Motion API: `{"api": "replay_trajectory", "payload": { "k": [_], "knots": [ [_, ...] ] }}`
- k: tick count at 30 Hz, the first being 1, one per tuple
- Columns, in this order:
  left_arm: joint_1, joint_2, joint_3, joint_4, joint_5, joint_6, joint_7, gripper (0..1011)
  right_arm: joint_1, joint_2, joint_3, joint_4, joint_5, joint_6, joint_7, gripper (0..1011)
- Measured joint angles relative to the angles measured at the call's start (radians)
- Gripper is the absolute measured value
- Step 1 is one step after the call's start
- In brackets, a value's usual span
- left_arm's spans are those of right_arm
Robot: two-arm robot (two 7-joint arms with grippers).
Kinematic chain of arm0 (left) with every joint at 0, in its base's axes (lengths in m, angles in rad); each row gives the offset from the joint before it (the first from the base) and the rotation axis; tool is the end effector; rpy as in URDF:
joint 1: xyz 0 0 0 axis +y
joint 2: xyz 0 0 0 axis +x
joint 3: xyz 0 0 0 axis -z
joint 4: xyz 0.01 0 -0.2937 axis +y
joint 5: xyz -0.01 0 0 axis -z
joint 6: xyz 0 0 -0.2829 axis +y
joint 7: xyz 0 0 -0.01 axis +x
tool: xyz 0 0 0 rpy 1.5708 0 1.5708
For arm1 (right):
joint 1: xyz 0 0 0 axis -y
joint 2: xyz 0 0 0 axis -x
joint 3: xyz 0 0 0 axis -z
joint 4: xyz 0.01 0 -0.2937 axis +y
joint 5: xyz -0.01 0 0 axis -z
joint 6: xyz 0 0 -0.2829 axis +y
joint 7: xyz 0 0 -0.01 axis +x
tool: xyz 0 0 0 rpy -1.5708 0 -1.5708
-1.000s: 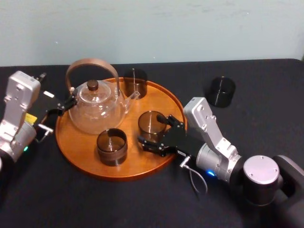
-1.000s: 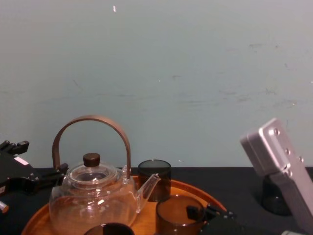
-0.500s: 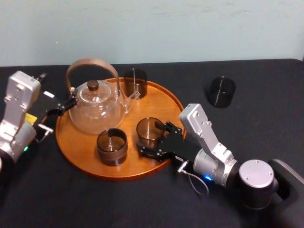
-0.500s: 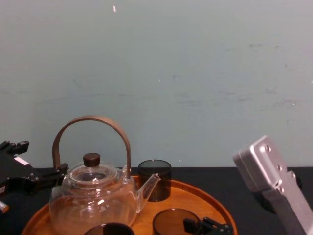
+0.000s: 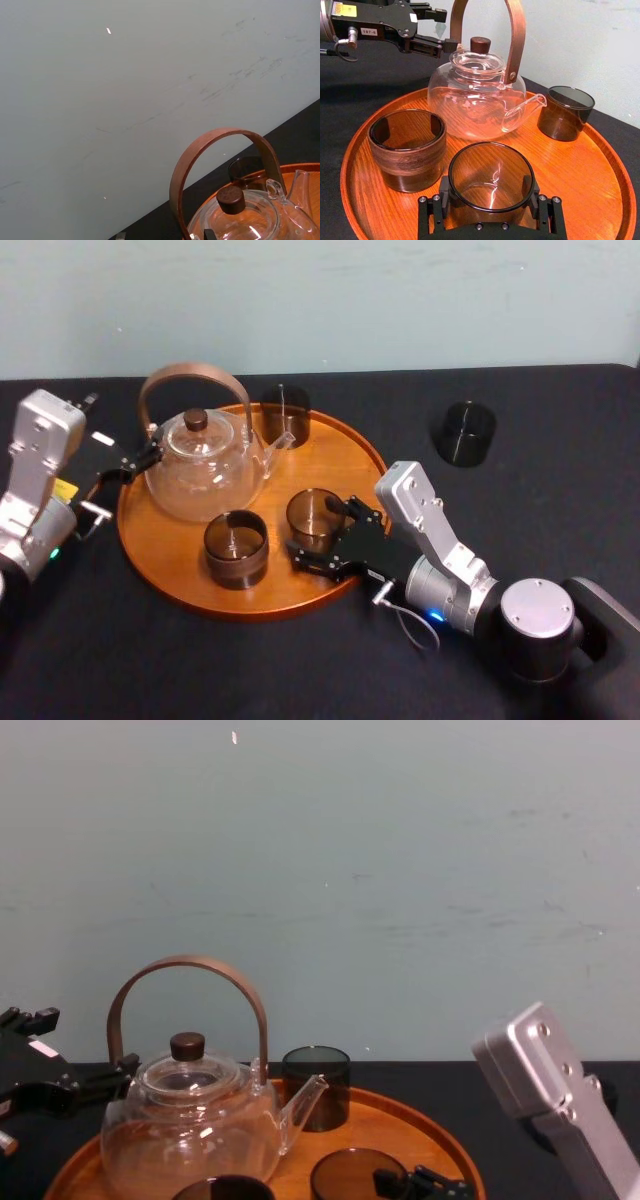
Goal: Pick up the glass from the table and place it on the tray.
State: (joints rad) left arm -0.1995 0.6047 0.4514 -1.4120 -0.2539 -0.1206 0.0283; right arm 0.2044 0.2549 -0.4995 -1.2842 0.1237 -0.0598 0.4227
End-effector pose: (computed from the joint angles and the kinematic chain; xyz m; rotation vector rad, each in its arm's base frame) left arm 0.3342 0.0916 -0.3003 0.3044 -0.2851 1.2479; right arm 0.3306 0.0363 -0.3480 -0.2559 -0.0321 -0.7246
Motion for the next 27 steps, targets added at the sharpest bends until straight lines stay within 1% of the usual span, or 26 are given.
{"api": "replay_trajectory", "payload": {
  "k": [27],
  "knots": [
    [0.000,0.000,0.000,0.000,0.000,0.000,0.000,1009,-0.001,0.002,0.001,-0.003,0.004,0.003,0.001,908]
  ]
}}
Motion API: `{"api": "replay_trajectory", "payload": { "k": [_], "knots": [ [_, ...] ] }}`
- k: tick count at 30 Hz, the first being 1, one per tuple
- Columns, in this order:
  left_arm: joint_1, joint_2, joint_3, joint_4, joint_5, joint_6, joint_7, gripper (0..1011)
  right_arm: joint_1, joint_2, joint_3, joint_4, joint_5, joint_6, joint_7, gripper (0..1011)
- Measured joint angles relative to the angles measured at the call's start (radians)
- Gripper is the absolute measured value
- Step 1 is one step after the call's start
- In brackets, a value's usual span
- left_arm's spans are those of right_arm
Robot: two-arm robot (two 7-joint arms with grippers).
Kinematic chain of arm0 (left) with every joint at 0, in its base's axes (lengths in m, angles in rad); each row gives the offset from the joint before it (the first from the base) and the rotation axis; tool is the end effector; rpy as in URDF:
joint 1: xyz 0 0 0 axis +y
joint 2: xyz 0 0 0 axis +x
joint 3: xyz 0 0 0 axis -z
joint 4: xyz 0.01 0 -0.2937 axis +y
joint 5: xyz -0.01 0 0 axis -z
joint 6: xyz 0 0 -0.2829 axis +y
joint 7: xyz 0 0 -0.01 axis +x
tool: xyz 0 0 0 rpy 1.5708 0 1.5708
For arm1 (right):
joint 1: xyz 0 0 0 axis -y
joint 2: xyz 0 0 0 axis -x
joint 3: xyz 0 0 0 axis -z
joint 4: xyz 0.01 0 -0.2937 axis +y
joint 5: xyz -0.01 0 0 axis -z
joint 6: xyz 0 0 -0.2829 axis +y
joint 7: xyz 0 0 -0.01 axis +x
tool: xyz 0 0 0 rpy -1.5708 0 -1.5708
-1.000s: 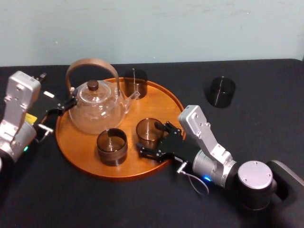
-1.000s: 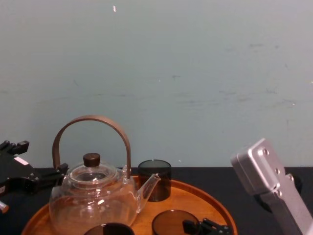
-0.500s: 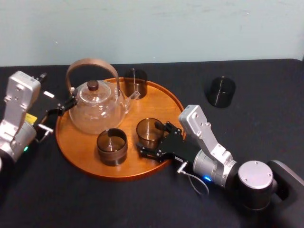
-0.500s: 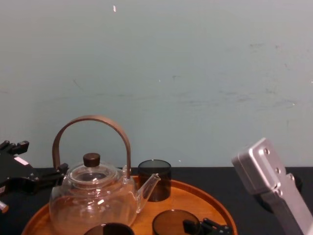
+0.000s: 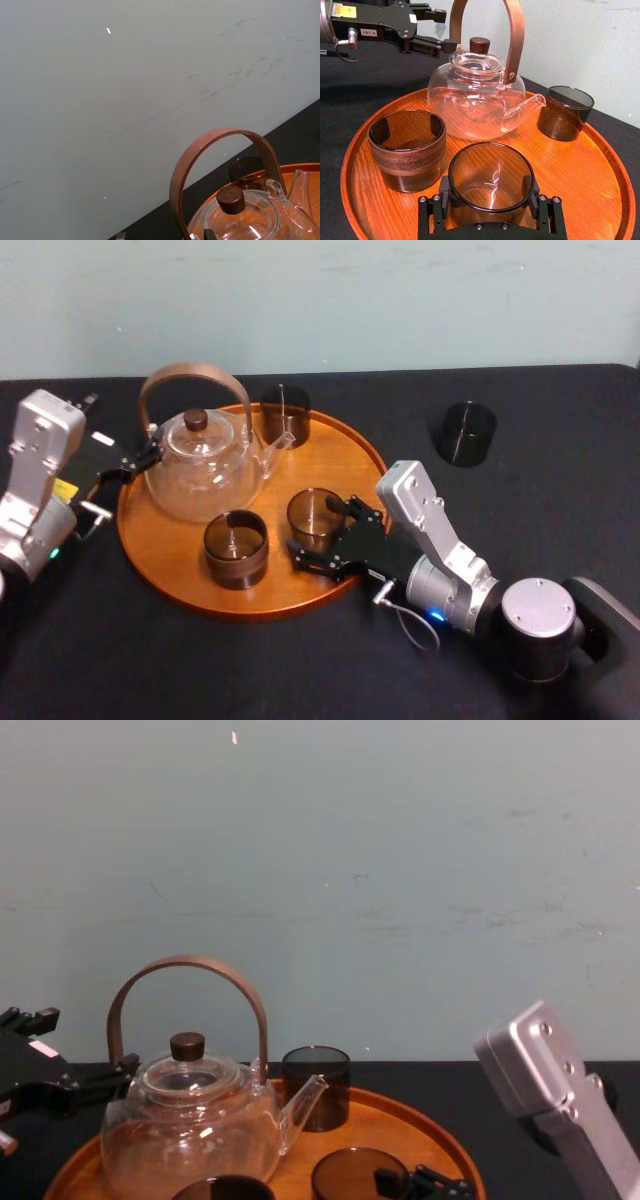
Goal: Pick up the glass from the table and place it on the tray.
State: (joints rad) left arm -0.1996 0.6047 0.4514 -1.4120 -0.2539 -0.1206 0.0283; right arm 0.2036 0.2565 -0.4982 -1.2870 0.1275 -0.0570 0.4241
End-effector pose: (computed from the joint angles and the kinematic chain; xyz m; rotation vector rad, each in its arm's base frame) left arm 0.3342 0.0916 -0.3003 0.3044 -0.2852 1.2480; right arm 0.3306 0.0357 -0.3475 -0.2546 -0.0290 -0.7250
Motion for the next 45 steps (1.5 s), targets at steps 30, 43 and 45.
{"api": "replay_trajectory", "payload": {
  "k": [30,43,45],
  "knots": [
    [0.000,0.000,0.000,0.000,0.000,0.000,0.000,1010,0.002,-0.003,-0.003,0.013,0.010,-0.004,0.017,908],
    [0.000,0.000,0.000,0.000,0.000,0.000,0.000,1009,-0.004,0.002,0.005,0.006,0.022,0.000,0.023,1003],
    [0.000,0.000,0.000,0.000,0.000,0.000,0.000,1010,-0.007,0.005,0.007,0.001,0.028,0.003,0.026,1002]
  ]
}}
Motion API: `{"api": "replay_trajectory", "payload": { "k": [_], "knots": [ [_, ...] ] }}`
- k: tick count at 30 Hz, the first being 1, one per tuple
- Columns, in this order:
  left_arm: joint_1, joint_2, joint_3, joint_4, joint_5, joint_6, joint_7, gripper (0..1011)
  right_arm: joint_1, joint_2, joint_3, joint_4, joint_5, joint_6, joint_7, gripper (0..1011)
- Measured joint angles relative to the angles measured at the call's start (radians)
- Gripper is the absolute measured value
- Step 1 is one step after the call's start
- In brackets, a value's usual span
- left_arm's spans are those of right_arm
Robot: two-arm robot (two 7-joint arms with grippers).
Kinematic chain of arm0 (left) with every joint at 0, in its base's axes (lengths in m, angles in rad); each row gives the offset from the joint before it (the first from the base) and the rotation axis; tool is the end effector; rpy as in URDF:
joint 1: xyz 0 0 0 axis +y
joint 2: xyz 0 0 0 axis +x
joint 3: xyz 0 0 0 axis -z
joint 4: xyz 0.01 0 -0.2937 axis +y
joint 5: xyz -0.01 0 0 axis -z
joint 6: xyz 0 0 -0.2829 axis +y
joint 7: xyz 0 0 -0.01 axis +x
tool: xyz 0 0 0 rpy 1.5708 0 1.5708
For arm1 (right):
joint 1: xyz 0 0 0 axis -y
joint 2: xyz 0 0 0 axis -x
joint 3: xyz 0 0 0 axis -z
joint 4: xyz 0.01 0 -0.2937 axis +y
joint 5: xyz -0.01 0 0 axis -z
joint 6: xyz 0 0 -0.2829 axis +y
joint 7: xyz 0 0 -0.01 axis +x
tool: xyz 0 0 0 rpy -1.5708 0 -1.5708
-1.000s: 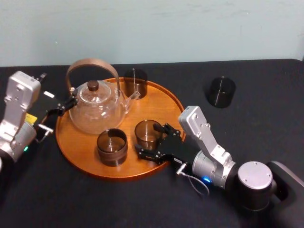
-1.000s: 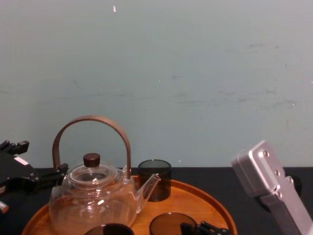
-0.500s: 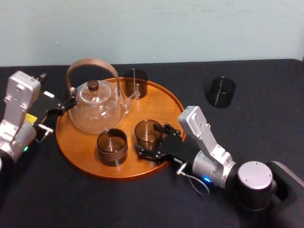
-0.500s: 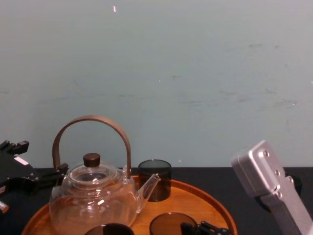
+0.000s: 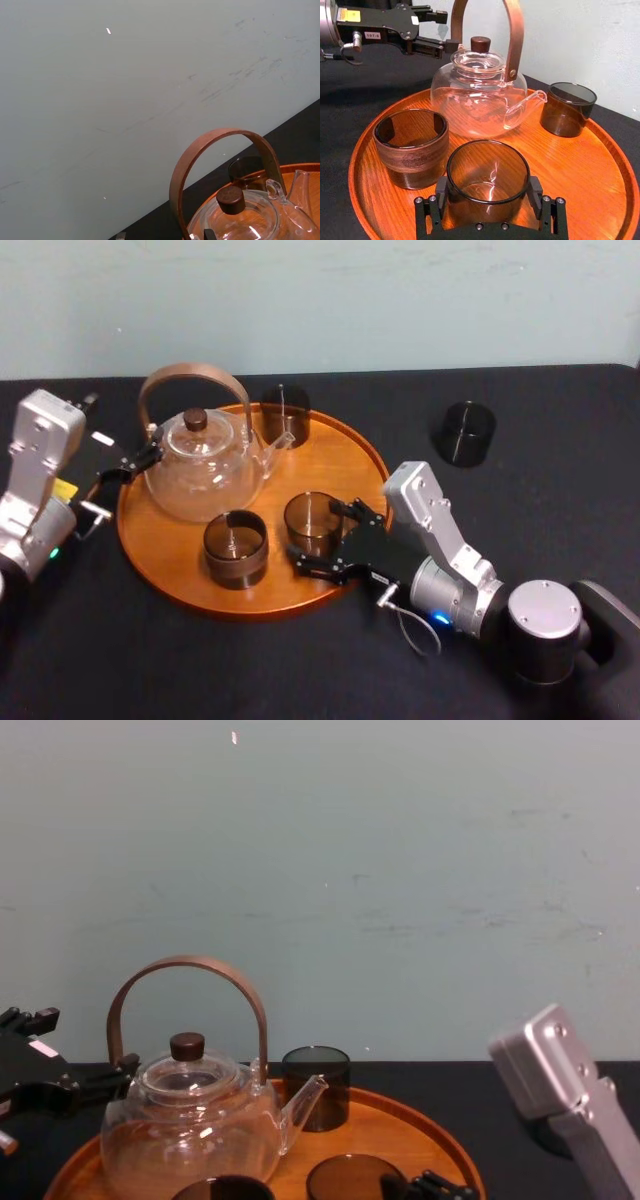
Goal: Pick up the glass from the table and place it on the tray.
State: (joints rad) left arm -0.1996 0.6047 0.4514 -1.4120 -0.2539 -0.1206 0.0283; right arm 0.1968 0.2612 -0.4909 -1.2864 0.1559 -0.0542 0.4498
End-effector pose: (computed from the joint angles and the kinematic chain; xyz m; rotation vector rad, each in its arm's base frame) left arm 0.3342 0.0916 -0.3003 0.3044 -0.2852 1.2480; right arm 0.3291 0.0319 -0.3494 -0.2411 0.0011 -0.7114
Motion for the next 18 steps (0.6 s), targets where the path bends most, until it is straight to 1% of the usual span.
{"api": "replay_trajectory", "payload": {
  "k": [3,9,17,18],
  "knots": [
    [0.000,0.000,0.000,0.000,0.000,0.000,0.000,1009,-0.008,0.008,0.005,-0.016,0.009,0.007,0.002,1003],
    [0.000,0.000,0.000,0.000,0.000,0.000,0.000,1010,-0.035,0.037,0.011,-0.065,0.016,0.023,0.001,1002],
    [0.000,0.000,0.000,0.000,0.000,0.000,0.000,1010,-0.094,0.091,0.042,-0.145,0.035,0.031,-0.006,1002],
    [0.000,0.000,0.000,0.000,0.000,0.000,0.000,1009,-0.110,0.105,0.054,-0.165,0.041,0.032,-0.010,1002]
  ]
}}
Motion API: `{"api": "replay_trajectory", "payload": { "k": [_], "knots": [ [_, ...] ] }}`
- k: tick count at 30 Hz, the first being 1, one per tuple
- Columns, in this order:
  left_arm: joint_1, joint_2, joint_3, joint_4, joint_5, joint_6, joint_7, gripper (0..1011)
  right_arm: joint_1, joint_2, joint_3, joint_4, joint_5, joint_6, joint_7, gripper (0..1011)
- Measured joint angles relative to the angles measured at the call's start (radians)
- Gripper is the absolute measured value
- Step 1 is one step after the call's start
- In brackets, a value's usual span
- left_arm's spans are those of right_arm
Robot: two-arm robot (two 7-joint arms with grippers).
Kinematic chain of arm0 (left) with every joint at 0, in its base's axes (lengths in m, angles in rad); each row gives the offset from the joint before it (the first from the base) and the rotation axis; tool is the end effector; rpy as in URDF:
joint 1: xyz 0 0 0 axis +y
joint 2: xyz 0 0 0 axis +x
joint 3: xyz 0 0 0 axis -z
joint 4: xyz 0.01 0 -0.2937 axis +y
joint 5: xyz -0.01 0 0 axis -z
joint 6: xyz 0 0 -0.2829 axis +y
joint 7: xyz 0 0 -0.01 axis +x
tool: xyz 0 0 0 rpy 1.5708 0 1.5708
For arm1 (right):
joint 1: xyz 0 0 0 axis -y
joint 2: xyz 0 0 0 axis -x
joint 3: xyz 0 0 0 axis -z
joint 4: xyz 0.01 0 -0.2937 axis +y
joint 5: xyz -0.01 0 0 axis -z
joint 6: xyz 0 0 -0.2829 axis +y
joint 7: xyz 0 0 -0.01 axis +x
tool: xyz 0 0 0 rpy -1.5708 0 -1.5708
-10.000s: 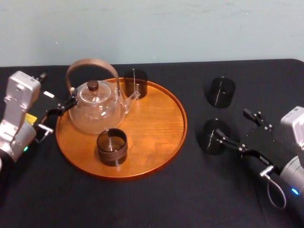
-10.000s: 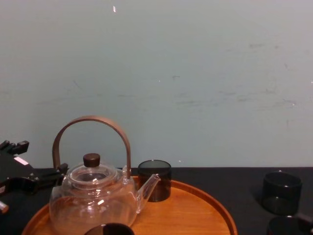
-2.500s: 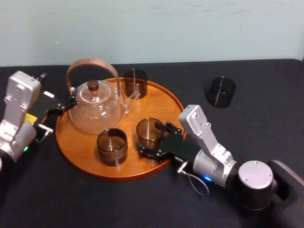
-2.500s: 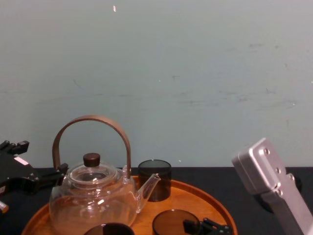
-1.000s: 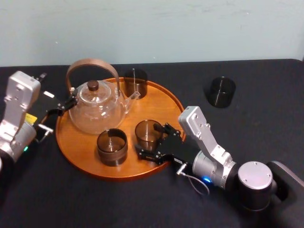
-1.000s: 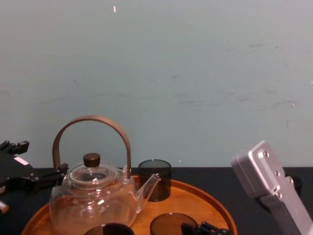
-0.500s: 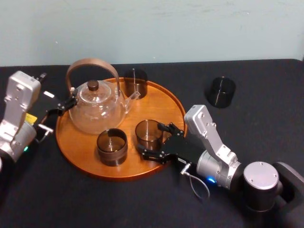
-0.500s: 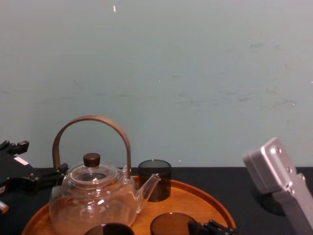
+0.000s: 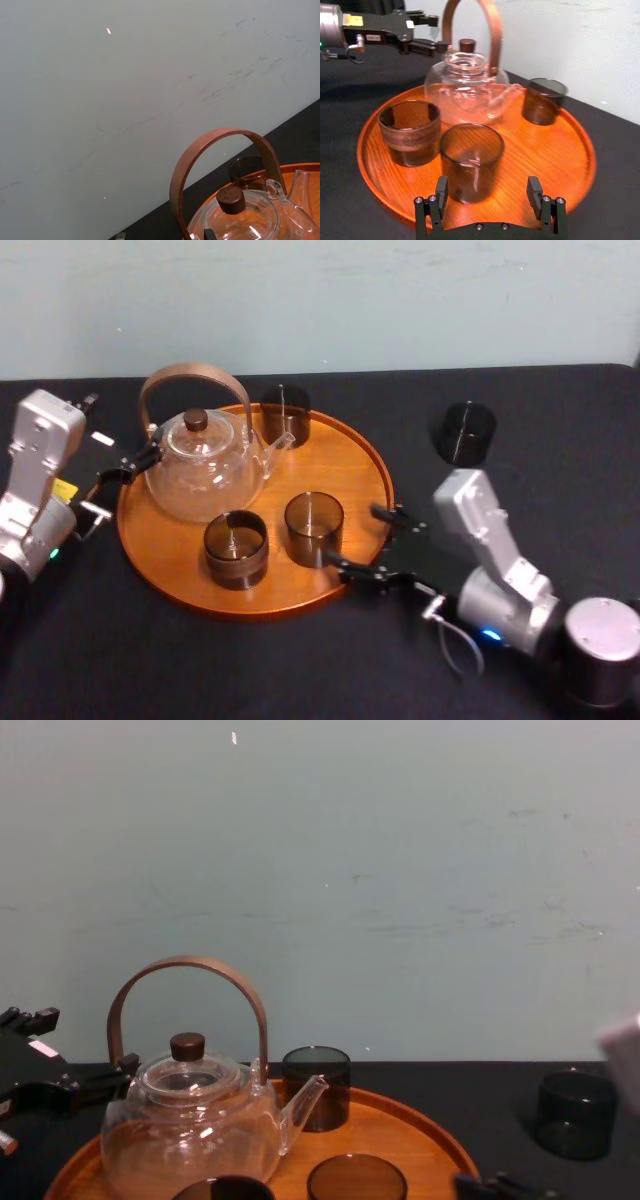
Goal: Pick up the glass from the table and place it on the tray.
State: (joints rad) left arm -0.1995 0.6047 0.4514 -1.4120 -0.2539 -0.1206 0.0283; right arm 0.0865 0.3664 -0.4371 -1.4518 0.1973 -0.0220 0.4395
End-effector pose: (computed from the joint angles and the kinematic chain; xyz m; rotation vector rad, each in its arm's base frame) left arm 0.3342 0.0916 -0.3003 0.3044 -0.2851 1.2479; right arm 0.3017 -0.0028 -0.3364 -0.2450 -0.0019 -0.7455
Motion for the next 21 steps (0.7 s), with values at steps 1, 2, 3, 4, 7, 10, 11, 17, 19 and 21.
{"api": "replay_trajectory", "payload": {
  "k": [1,2,3,4,7,10,11,17,19,21],
  "knots": [
    [0.000,0.000,0.000,0.000,0.000,0.000,0.000,1010,-0.007,0.006,0.006,-0.008,0.003,0.000,-0.002,1002],
    [0.000,0.000,0.000,0.000,0.000,0.000,0.000,1010,-0.025,0.021,0.022,-0.027,0.012,0.001,-0.007,1002],
    [0.000,0.000,0.000,0.000,0.000,0.000,0.000,1010,-0.034,0.028,0.030,-0.037,0.015,0.001,-0.010,1002],
    [0.000,0.000,0.000,0.000,0.000,0.000,0.000,1009,-0.043,0.035,0.039,-0.046,0.020,0.001,-0.013,1002],
    [0.000,0.000,0.000,0.000,0.000,0.000,0.000,1009,-0.074,0.061,0.081,-0.074,0.042,0.002,-0.027,1002],
    [0.000,0.000,0.000,0.000,0.000,0.000,0.000,1010,-0.096,0.080,0.124,-0.092,0.066,0.000,-0.038,1002],
    [0.000,0.000,0.000,0.000,0.000,0.000,0.000,1009,-0.101,0.084,0.136,-0.095,0.072,-0.001,-0.041,1002],
    [0.000,0.000,0.000,0.000,0.000,0.000,0.000,1009,-0.115,0.101,0.213,-0.101,0.113,-0.009,-0.060,1002],
    [0.000,0.000,0.000,0.000,0.000,0.000,0.000,1010,-0.111,0.101,0.230,-0.094,0.122,-0.009,-0.064,1002],
    [0.000,0.000,0.000,0.000,0.000,0.000,0.000,1009,-0.105,0.100,0.241,-0.086,0.127,-0.009,-0.067,1002]
  ]
}}
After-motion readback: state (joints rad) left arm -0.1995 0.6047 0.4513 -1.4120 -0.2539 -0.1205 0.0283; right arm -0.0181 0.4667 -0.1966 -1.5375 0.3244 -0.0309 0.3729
